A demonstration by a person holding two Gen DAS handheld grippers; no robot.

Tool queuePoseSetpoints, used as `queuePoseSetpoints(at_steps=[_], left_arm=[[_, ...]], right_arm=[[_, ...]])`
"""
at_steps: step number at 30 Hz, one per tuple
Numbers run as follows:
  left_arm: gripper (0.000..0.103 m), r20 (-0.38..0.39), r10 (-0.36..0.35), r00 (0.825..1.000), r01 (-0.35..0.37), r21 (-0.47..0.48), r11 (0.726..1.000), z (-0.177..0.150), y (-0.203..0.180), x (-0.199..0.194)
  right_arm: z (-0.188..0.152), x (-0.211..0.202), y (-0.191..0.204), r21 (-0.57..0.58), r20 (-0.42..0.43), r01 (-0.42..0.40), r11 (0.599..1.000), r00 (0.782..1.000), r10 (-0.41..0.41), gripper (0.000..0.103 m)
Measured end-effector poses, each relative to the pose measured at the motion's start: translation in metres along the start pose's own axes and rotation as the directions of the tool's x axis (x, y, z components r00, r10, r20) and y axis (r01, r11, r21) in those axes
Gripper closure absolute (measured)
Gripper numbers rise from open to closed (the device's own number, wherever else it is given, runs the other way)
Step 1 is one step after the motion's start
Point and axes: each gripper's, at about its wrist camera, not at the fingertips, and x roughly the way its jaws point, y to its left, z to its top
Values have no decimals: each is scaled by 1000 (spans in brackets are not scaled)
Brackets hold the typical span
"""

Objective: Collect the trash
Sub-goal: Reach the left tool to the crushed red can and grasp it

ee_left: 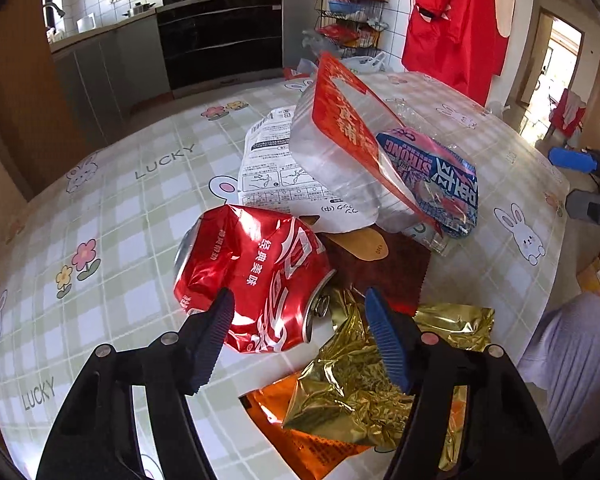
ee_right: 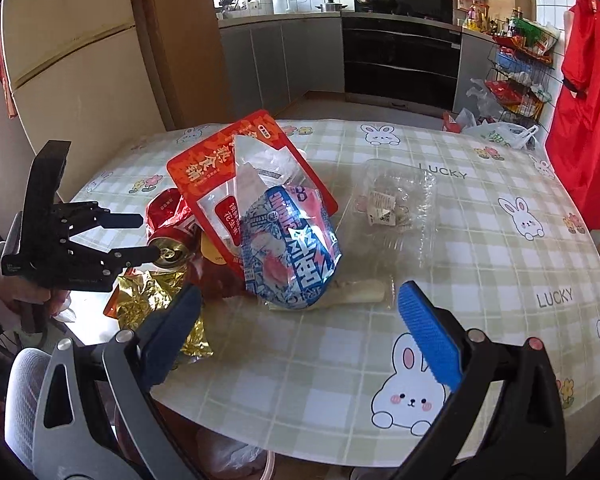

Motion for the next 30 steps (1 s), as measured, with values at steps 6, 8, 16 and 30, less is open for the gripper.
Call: queuePoseSetpoints(at_steps=[6,8,16,30], left_arm=[[50,-58,11,998,-10,21,1000,1,3,25],[57,-53,-4,999,4,-6,1000,0,8,27],[72,23,-4,1000,6,-71,997,-2,28,7],[72,195,79,978,-21,-284,959,-39,58,-87]], right_arm=[[12,26,6,-60,-21,-3,998,1000,2,6],[14,35,8,-78,-37,-15,997,999,12,6],[7,52,33,-137,-99,-94,986,992,81,6],[-47,92,82,69,-228,-257,964,937,266,7]])
